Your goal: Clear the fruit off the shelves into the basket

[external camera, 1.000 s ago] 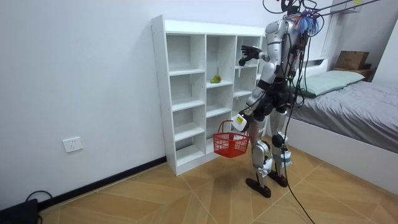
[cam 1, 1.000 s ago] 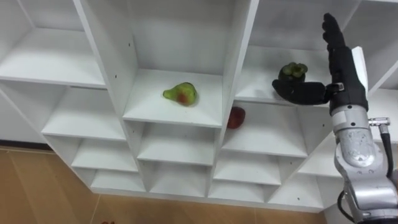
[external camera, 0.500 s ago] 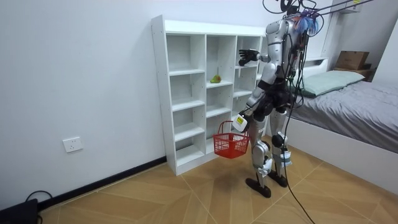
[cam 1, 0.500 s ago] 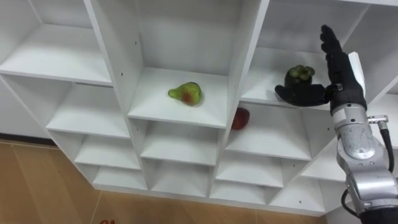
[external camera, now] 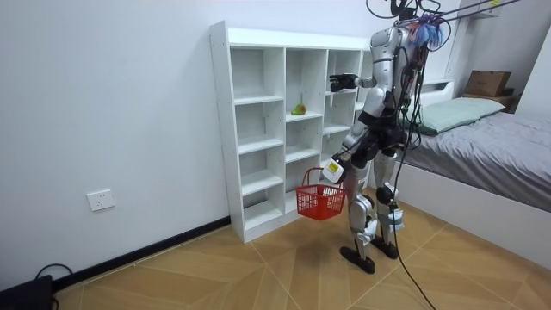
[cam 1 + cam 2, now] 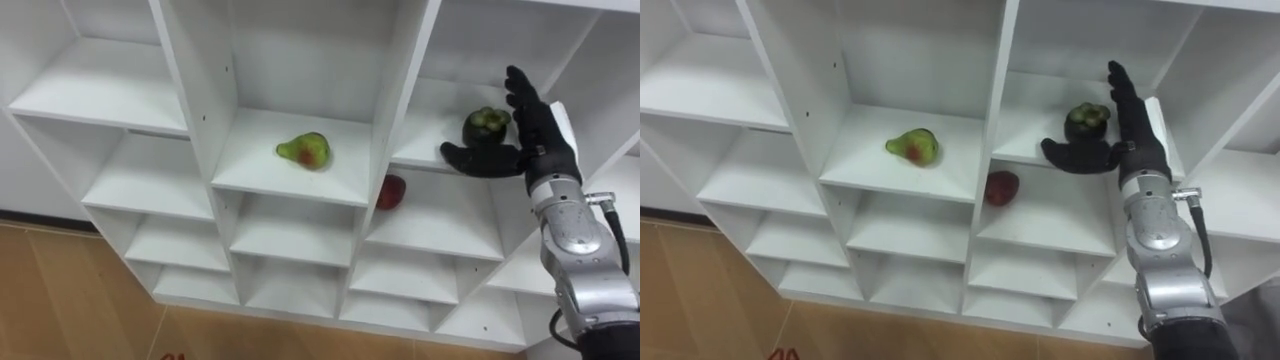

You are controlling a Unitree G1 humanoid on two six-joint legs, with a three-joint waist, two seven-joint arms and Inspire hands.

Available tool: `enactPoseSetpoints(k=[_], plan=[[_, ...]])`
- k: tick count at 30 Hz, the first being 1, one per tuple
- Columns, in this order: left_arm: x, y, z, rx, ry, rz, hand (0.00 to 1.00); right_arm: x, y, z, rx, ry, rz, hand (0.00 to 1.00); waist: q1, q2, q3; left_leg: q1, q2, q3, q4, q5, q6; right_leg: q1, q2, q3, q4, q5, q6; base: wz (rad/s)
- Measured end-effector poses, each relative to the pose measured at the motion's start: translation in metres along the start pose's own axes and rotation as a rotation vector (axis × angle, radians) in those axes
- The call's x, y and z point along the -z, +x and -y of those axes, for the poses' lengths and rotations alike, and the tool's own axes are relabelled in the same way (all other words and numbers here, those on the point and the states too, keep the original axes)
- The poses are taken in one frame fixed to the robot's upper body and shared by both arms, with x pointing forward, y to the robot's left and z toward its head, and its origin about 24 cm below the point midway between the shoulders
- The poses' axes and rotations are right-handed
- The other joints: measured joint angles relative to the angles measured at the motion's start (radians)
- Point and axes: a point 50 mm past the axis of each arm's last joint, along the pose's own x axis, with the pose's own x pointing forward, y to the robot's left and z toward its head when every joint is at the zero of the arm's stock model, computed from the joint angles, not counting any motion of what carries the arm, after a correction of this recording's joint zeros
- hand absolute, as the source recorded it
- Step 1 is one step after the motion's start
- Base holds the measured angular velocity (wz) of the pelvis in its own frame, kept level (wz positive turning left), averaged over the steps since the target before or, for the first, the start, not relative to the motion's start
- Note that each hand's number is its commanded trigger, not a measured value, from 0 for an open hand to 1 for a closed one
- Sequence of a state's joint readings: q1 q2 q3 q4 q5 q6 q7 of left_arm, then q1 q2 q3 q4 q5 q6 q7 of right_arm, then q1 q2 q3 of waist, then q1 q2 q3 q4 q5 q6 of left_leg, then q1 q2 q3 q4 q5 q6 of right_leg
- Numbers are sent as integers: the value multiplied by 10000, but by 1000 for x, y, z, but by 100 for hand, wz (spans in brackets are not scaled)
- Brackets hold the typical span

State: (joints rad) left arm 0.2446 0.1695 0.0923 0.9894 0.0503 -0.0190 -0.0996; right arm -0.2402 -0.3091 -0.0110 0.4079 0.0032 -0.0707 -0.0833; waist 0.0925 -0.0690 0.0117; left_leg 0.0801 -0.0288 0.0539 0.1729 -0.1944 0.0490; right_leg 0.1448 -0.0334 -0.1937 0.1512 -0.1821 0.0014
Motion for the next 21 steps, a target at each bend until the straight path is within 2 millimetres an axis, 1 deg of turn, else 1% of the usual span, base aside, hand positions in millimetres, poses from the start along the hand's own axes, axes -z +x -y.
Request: enactPoseSetpoints(k=[5,9,13,14,15,16,17,18,19,21], plan=[[1,0,0,5,1,-26,100,0,2,0,-84,1,-58,0,-3,6,4,14,2,-13,7,1,0,18,-2,0,-5,0,0,0],[4,-1,0,8,-7,-170,100,0,2,-1,-351,-145,-63,0,-51,61,32,-10,2,-25,29,1,0,7,-7,-33,-6,0,0,0],[8,-1,0,-11,-27,-399,100,1,2,-2,-469,-185,-69,0,-80,108,2,-27,3,-22,37,0,-1,-2,-5,-60,-5,0,0,0],[9,-2,0,-18,-33,-463,100,1,2,-2,-469,-186,-79,4,-81,124,-7,-31,3,-22,54,0,0,2,-7,-65,-5,0,0,0],[10,-2,0,-22,-31,-491,100,1,2,-2,-469,-181,-83,20,-80,129,-12,-34,2,-23,61,0,0,4,-7,-60,-5,0,0,0],[10,-2,0,-30,-33,-561,100,1,2,-2,-469,-179,-90,54,-78,137,-19,-39,3,-23,64,0,0,3,-7,-48,-5,0,0,0],[11,-2,0,-40,-38,-618,100,1,2,-2,-470,-182,-114,75,-76,144,-30,-42,3,-23,68,0,0,3,-7,-45,-5,0,0,0],[11,-2,0,-43,-37,-640,100,1,2,-2,-470,-182,-131,86,-74,148,-39,-42,3,-24,69,0,0,3,-7,-45,-5,0,0,0],[11,-2,0,-47,-38,-695,100,2,2,-2,-469,-185,-152,100,-69,156,-60,-43,3,-24,75,0,0,6,-7,-44,-5,0,0,0],[12,-2,0,-50,-44,-753,100,3,2,-1,-412,-194,-208,100,-66,163,-76,-31,2,-26,94,0,0,31,-6,-45,-4,0,0,0]])
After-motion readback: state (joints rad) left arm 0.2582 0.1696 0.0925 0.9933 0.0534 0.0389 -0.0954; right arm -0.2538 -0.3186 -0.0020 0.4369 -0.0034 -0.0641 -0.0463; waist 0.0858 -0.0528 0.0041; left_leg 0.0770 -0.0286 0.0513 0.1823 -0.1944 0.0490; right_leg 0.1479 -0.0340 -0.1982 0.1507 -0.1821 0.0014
